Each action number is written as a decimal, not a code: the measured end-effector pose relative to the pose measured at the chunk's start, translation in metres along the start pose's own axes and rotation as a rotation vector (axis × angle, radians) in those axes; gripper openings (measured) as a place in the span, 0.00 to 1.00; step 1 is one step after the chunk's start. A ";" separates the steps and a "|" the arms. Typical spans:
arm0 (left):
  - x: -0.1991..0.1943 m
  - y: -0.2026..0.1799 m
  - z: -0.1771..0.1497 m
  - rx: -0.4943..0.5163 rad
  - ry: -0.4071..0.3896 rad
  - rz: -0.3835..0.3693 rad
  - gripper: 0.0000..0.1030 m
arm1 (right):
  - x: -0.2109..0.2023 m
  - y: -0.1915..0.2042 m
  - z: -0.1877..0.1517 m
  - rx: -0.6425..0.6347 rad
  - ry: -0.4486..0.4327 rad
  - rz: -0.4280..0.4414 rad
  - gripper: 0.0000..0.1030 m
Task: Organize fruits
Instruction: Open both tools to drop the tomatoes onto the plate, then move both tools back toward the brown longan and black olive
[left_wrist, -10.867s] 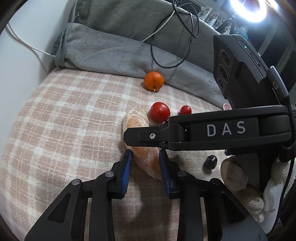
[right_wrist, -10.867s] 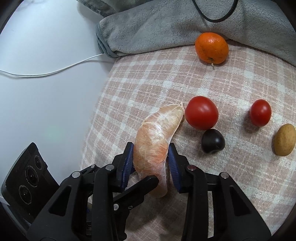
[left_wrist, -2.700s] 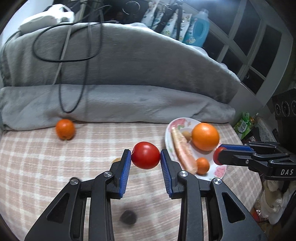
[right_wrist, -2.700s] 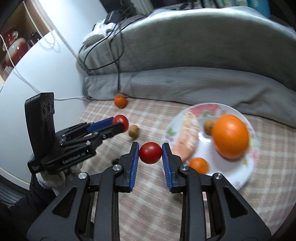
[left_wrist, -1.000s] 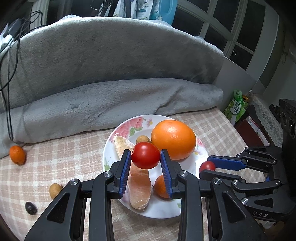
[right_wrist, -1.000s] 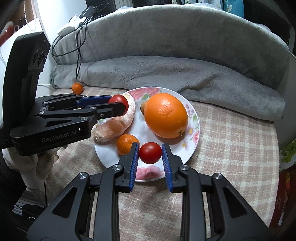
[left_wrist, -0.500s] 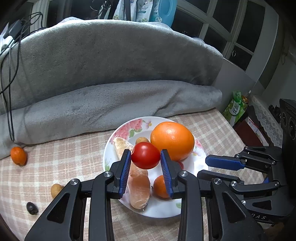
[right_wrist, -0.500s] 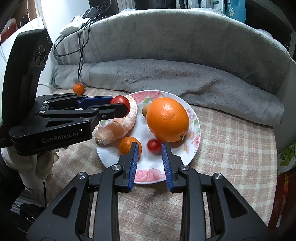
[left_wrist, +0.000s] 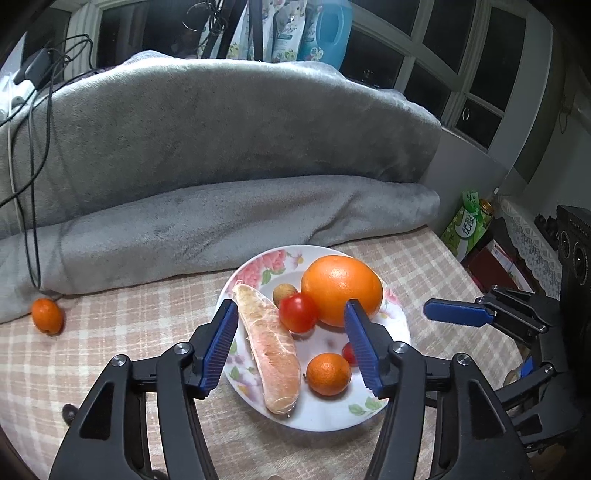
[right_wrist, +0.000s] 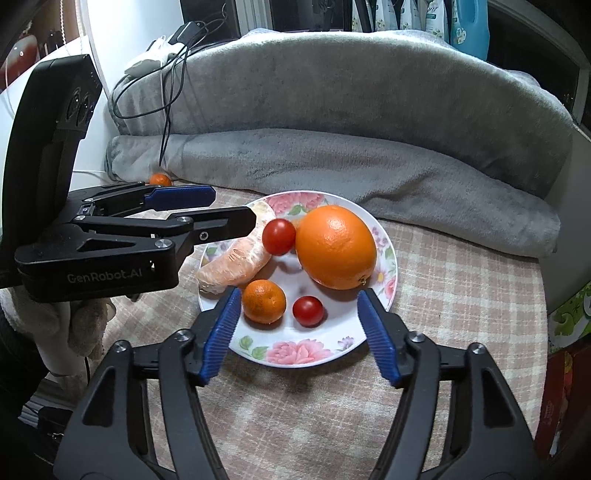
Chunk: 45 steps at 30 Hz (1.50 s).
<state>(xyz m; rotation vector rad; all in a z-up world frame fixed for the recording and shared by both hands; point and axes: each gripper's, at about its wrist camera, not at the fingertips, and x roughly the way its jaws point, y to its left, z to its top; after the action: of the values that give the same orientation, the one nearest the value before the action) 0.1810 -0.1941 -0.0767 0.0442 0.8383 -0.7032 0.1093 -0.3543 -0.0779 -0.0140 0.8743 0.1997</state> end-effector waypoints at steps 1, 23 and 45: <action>-0.001 0.001 0.000 -0.001 -0.001 0.002 0.59 | -0.001 0.000 0.000 0.001 -0.004 0.000 0.78; -0.052 0.043 -0.010 -0.072 -0.062 0.096 0.71 | -0.017 0.007 0.019 0.070 -0.065 0.056 0.90; -0.125 0.136 -0.057 -0.183 -0.114 0.290 0.71 | 0.021 0.041 0.071 0.109 -0.047 0.255 0.90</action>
<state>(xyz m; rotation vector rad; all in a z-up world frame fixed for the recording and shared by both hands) 0.1652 -0.0022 -0.0597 -0.0385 0.7643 -0.3515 0.1692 -0.3039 -0.0448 0.2041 0.8383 0.3894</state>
